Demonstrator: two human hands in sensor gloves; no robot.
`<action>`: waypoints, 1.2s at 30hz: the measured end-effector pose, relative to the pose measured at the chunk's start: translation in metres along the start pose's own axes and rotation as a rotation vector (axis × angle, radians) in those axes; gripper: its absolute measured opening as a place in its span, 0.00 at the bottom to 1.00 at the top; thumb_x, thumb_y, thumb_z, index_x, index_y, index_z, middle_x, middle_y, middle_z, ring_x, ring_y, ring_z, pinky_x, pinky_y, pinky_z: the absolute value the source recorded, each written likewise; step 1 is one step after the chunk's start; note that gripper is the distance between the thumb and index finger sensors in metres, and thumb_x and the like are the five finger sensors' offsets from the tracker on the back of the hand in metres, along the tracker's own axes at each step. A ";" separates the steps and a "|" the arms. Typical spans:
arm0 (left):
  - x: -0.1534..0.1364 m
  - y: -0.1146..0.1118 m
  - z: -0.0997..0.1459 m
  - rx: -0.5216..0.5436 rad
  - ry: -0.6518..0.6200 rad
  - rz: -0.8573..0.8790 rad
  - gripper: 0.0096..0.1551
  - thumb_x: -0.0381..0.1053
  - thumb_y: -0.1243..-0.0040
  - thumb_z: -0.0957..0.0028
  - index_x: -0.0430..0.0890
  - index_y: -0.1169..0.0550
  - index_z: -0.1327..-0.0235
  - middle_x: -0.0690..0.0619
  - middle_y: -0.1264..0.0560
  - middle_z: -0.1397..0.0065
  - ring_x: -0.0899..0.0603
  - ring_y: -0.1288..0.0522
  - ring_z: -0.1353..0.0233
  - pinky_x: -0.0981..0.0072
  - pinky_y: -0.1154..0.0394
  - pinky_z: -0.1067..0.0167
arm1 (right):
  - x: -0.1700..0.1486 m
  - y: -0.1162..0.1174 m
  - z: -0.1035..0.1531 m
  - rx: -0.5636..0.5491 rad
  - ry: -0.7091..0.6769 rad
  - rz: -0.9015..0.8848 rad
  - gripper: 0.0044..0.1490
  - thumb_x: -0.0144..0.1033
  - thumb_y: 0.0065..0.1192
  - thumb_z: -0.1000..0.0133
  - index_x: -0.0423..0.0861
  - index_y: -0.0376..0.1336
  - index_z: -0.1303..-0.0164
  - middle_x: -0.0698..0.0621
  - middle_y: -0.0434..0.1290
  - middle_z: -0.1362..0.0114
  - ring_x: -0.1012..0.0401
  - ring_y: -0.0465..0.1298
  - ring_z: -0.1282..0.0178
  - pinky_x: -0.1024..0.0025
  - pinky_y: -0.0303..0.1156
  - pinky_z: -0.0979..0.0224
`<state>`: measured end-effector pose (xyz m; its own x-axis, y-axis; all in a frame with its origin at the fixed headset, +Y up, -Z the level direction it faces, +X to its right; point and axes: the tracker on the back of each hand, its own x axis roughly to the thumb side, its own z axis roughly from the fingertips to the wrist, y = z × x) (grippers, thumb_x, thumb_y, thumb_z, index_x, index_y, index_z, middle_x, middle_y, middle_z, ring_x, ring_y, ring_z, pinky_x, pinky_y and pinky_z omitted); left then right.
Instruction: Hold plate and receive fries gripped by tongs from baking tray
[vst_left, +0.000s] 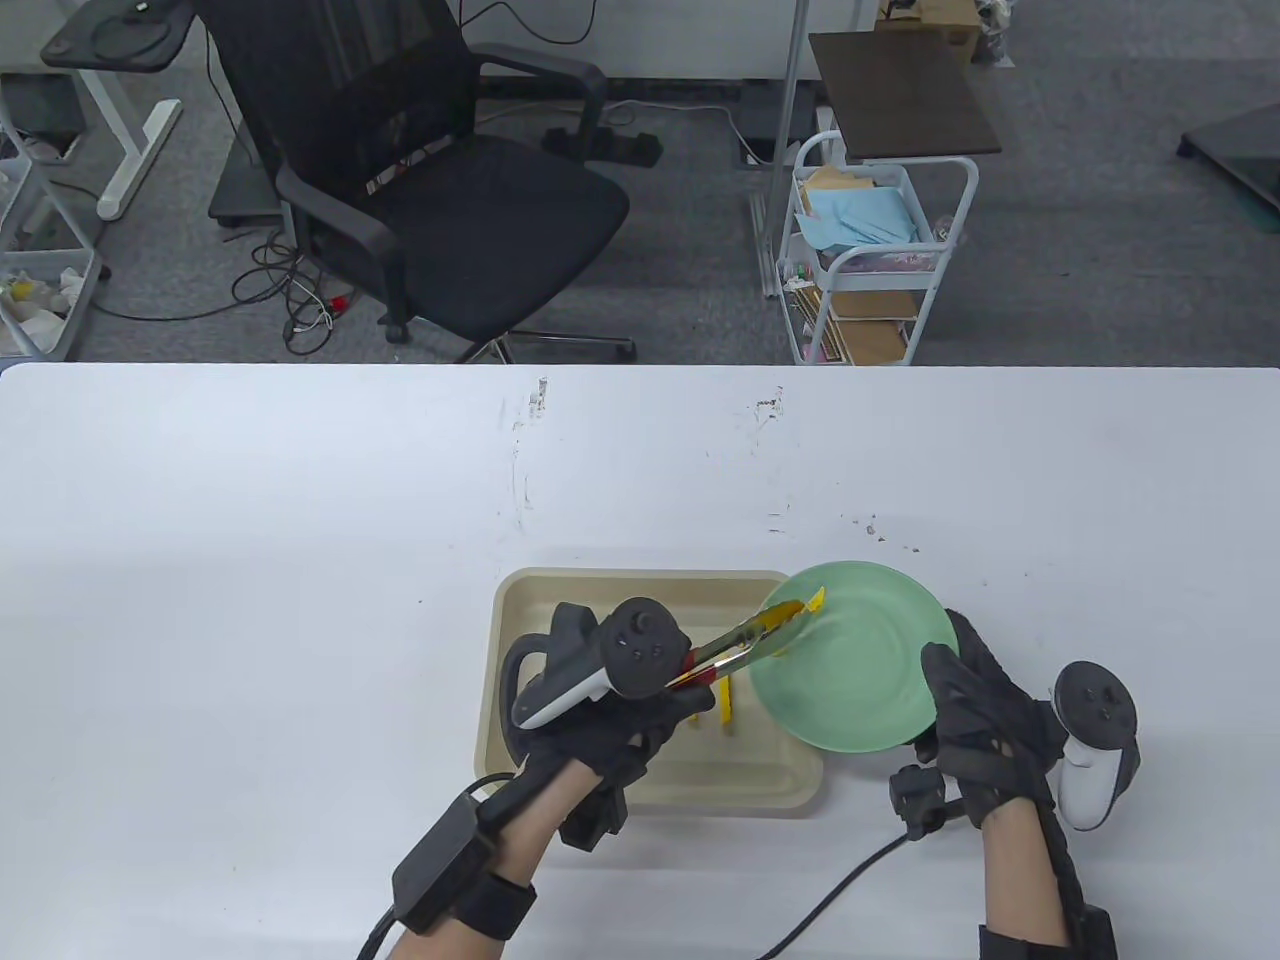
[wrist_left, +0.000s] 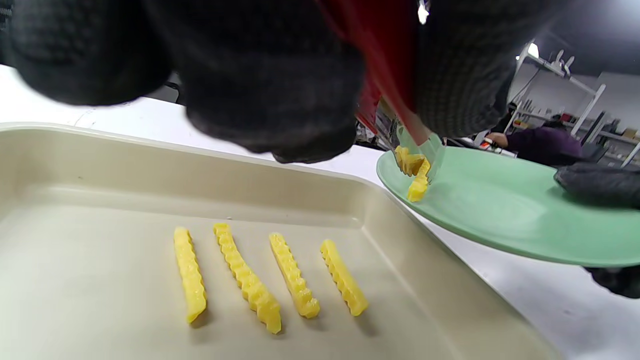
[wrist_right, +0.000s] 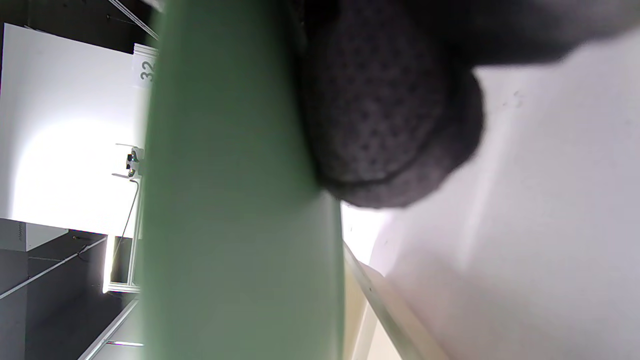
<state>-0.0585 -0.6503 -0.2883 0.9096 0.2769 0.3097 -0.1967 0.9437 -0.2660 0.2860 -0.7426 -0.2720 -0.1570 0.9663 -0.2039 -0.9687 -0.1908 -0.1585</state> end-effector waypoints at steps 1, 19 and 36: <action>0.002 -0.001 -0.001 0.003 0.006 -0.006 0.38 0.64 0.36 0.42 0.42 0.25 0.27 0.52 0.13 0.51 0.55 0.16 0.71 0.48 0.20 0.62 | -0.001 0.000 -0.001 0.003 0.004 -0.002 0.37 0.40 0.54 0.43 0.40 0.51 0.26 0.40 0.73 0.42 0.55 0.85 0.76 0.66 0.81 0.75; -0.057 0.018 0.043 0.076 0.149 0.035 0.55 0.75 0.44 0.43 0.34 0.37 0.21 0.47 0.19 0.45 0.55 0.17 0.65 0.48 0.20 0.60 | 0.001 -0.002 0.000 -0.007 -0.003 -0.005 0.37 0.40 0.54 0.43 0.40 0.52 0.26 0.40 0.73 0.42 0.55 0.85 0.75 0.66 0.81 0.75; -0.108 -0.031 0.081 -0.099 0.280 -0.090 0.52 0.72 0.46 0.41 0.33 0.36 0.23 0.48 0.18 0.46 0.55 0.17 0.67 0.47 0.20 0.60 | -0.001 -0.006 0.001 -0.028 0.002 -0.020 0.37 0.40 0.55 0.43 0.40 0.52 0.26 0.40 0.73 0.42 0.54 0.85 0.76 0.65 0.81 0.75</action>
<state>-0.1806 -0.6950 -0.2399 0.9899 0.1195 0.0760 -0.0868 0.9360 -0.3412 0.2917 -0.7423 -0.2700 -0.1372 0.9697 -0.2020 -0.9658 -0.1762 -0.1900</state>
